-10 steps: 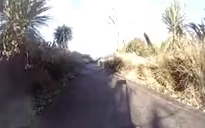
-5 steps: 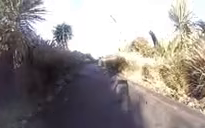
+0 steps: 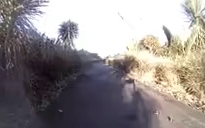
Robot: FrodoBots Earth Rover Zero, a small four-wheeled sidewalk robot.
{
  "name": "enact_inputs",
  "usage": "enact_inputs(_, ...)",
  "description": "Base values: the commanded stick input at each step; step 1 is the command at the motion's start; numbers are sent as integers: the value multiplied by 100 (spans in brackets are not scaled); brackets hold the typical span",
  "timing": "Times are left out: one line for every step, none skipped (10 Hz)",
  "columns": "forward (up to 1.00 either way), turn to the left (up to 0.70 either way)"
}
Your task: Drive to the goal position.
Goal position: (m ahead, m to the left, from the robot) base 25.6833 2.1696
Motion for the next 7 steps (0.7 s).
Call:
enact_inputs(85, 0)
enact_inputs(85, 0)
enact_inputs(85, 0)
enact_inputs(85, 0)
enact_inputs(85, 0)
enact_inputs(85, 0)
enact_inputs(85, 0)
